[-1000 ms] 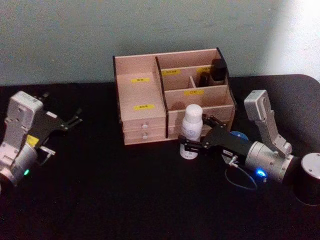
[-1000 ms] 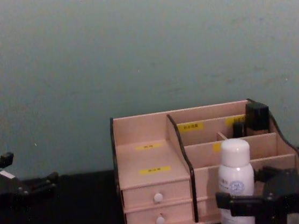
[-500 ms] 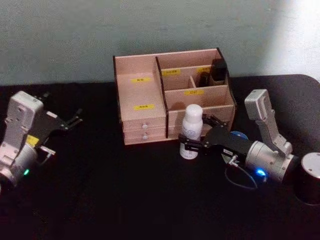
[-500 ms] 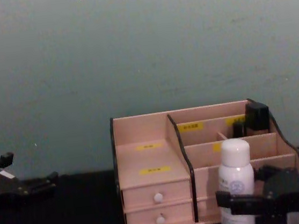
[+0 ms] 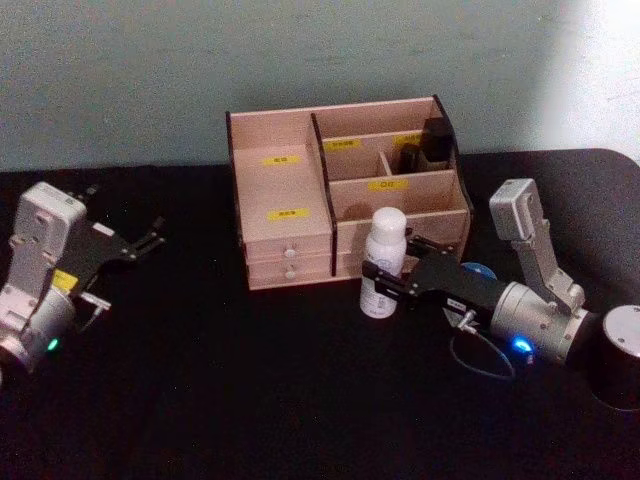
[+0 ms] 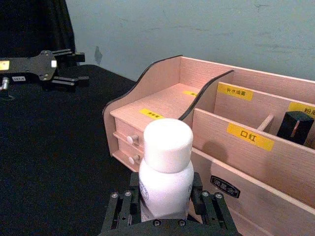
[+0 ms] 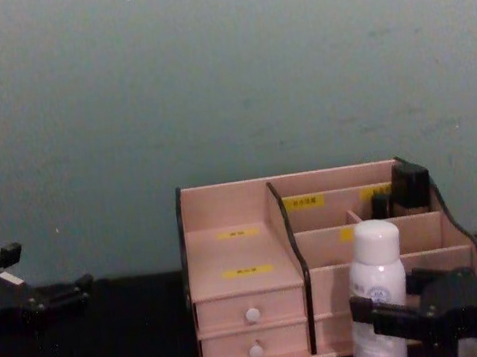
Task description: Pick up the facial cleanser and watermelon frost from the table and place them into the tiered storage box.
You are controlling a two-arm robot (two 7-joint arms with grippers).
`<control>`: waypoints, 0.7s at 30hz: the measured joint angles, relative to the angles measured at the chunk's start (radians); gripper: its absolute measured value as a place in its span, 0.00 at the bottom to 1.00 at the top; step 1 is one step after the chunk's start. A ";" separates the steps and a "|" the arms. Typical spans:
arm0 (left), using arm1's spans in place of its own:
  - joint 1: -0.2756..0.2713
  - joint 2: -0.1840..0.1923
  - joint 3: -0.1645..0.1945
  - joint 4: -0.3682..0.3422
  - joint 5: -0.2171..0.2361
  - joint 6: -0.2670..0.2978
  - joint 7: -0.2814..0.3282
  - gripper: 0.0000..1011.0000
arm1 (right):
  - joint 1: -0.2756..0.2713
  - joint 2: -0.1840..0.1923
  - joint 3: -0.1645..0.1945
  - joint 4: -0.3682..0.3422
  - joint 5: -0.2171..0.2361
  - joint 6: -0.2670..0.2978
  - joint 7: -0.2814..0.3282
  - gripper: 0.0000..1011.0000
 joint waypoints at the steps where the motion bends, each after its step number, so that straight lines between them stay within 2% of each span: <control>1: 0.000 0.000 0.000 0.000 0.000 0.000 0.000 0.99 | 0.000 0.000 0.000 0.000 0.000 0.000 0.000 0.62; 3: 0.000 0.000 0.000 0.000 0.000 0.000 0.000 0.99 | 0.000 0.000 0.000 0.000 0.000 0.000 0.000 0.59; 21: 0.000 0.000 0.000 0.000 0.000 0.000 0.000 0.99 | -0.003 0.005 0.001 -0.007 0.001 0.001 0.003 0.59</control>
